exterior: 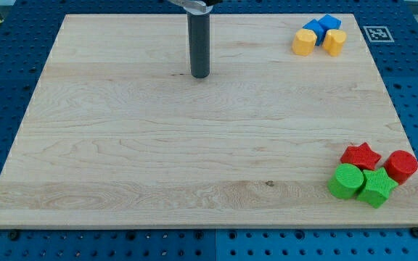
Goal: Nudge the red circle left a bit
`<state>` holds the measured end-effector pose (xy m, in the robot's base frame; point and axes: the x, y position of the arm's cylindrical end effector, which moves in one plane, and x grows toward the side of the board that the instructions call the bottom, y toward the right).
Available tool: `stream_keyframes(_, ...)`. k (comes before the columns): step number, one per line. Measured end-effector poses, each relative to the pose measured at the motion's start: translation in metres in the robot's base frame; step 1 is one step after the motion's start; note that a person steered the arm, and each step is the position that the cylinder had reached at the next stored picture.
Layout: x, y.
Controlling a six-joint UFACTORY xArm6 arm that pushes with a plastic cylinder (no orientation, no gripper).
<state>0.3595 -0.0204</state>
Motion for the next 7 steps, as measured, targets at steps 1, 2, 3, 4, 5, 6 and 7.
stream_keyframes(1,0.000,0.000)
stream_keyframes(2,0.000,0.000)
stream_keyframes(3,0.000,0.000)
stream_keyframes(4,0.000,0.002)
stream_keyframes(5,0.016,0.046)
stream_keyframes(6,0.039,0.096)
stream_keyframes(7,0.067,0.153)
